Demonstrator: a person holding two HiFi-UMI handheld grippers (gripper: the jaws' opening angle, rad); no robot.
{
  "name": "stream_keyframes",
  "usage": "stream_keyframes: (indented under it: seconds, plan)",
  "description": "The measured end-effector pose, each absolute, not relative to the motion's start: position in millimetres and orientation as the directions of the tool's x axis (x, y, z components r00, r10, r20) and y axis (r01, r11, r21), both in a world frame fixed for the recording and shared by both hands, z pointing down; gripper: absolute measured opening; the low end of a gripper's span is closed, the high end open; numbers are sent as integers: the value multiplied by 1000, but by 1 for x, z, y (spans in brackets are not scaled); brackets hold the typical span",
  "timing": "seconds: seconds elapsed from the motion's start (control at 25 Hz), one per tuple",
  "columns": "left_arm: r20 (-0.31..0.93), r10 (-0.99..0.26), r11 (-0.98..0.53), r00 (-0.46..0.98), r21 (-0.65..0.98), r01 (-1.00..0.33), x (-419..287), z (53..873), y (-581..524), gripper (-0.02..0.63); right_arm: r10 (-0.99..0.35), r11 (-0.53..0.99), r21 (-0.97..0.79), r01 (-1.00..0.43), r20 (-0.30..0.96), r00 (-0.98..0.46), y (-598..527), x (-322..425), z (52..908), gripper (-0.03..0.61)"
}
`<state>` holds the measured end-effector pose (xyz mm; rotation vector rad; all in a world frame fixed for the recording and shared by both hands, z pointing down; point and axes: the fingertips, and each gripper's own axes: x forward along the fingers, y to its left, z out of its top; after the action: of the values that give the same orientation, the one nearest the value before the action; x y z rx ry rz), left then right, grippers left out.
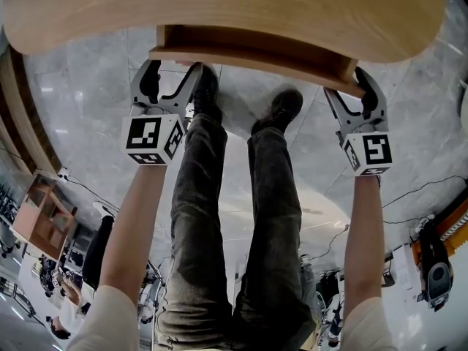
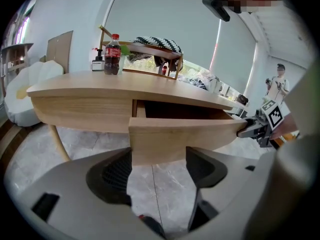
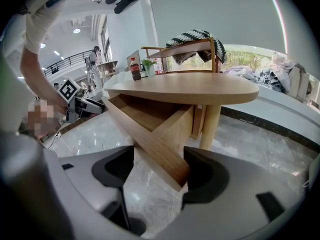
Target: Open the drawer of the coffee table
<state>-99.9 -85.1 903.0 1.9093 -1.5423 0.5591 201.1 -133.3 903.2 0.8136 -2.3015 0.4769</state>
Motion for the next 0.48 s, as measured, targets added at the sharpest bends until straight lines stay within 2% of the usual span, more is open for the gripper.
stream_keyframes:
  seconds: [0.48]
  plan:
    - [672,-686,-234,277,156,-959,-102,905,-87,354,-408,752,-133,-645,675,-615,-133,201,903,318]
